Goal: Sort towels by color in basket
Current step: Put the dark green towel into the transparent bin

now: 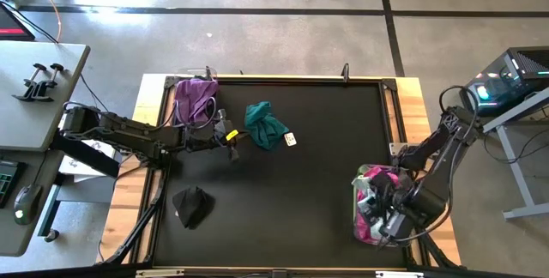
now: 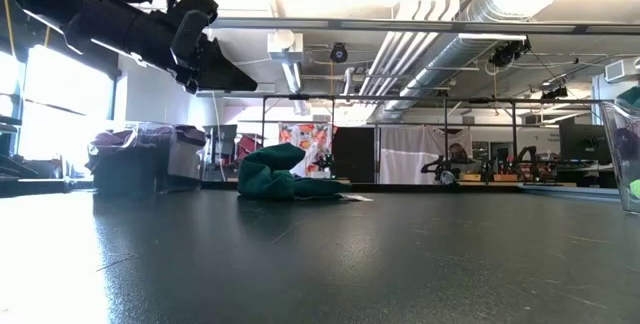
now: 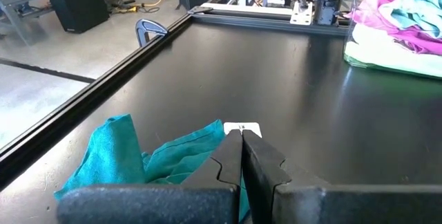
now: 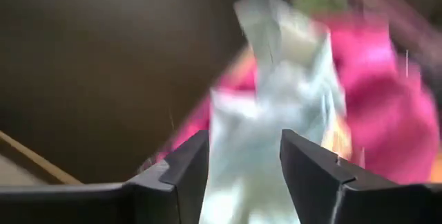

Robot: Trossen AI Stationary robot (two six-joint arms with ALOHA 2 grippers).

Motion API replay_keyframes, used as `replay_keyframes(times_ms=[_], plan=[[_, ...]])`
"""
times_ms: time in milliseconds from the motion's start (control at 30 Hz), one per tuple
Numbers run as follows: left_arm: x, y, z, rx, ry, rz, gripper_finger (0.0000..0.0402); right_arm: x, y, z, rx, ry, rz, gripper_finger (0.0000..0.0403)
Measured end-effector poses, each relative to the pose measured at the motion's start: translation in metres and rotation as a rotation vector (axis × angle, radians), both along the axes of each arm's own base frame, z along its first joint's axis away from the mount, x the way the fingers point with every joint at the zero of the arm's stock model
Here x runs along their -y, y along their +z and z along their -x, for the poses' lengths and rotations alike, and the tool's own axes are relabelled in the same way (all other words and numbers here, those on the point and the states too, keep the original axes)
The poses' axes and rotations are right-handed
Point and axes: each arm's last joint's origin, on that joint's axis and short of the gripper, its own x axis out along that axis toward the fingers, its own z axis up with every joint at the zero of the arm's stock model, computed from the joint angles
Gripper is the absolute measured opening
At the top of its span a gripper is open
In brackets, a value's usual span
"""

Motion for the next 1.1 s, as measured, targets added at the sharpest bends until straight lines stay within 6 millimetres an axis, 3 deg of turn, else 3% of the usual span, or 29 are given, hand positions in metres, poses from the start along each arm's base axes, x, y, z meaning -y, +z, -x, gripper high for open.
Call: replay_keyframes(times_ms=[167,333,500,667,800,900,1100], plan=[[-0.001,0.002,0.0,0.018,0.008,0.0,0.0,0.017,-0.005,-0.02,0.209,0.136,0.299,0.0174],[-0.01,0.007,-0.002,0.074,0.073,-0.046,0.0018,0.042,-0.031,-0.05,0.207,0.217,0.44,0.0175],[-0.022,0.007,-0.007,0.043,0.111,-0.085,0.0083,0.071,-0.068,-0.098,0.31,0.336,0.412,0.0175],[-0.031,-0.001,-0.022,-0.06,0.11,-0.113,0.0169,0.104,-0.091,-0.139,0.672,0.541,0.377,0.0175],[-0.041,-0.017,-0.041,-0.174,0.128,-0.073,0.0228,0.126,-0.102,-0.149,1.045,0.66,0.374,0.0175],[-0.049,-0.032,-0.053,-0.305,0.149,-0.044,0.0253,0.133,-0.111,-0.15,1.204,0.695,0.379,0.0175],[-0.065,-0.06,-0.068,-0.503,0.225,0.041,0.0261,0.132,-0.134,-0.162,1.204,0.682,0.398,0.0175]])
